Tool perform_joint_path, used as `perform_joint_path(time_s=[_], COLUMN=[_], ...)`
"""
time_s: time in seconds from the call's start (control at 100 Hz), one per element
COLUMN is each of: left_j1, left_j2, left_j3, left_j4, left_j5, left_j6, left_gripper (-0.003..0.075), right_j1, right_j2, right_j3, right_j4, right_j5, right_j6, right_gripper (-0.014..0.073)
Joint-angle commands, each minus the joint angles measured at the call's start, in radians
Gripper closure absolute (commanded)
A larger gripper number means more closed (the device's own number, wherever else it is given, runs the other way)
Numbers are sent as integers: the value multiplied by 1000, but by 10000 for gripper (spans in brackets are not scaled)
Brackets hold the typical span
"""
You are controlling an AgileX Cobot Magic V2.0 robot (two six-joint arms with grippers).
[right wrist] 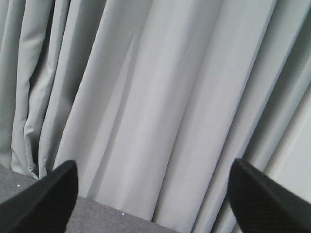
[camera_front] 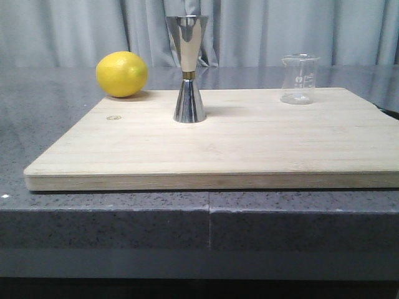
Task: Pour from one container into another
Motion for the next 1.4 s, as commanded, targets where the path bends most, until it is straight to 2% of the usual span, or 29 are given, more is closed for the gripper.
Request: perform_joint_path(time_s=[0.0,0.17,0.43,0.56,0.82,0.94,1.39], left_j1=[-45,-88,-88,-88,-88,-88,-88], left_j2=[-96,-228,-445,-587,-858,-922,-932], left_j3=[28,214,555,723,969,1024,1040], left_j4=[-5,-20,-30,-90,-119,-182,-182], left_j5=[28,28,26,24,26,26,24], left_j6=[-5,-5,-5,-5,-5,-5,-5], left_gripper=[259,259,259,259,259,259,259], right_j1=[-5,-5,-5,-5,-5,-5,-5], right_j2=[-88,-223,-451,-567,-763,-816,-834], right_j3=[27,189,478,621,845,884,884], right_j4=[2,2,20,43,87,87,87], right_j5=[-10,-9,19,35,37,35,33], right_j6=[-3,-3,-3,-2,6,6,6], right_gripper=[28,28,28,28,28,28,28])
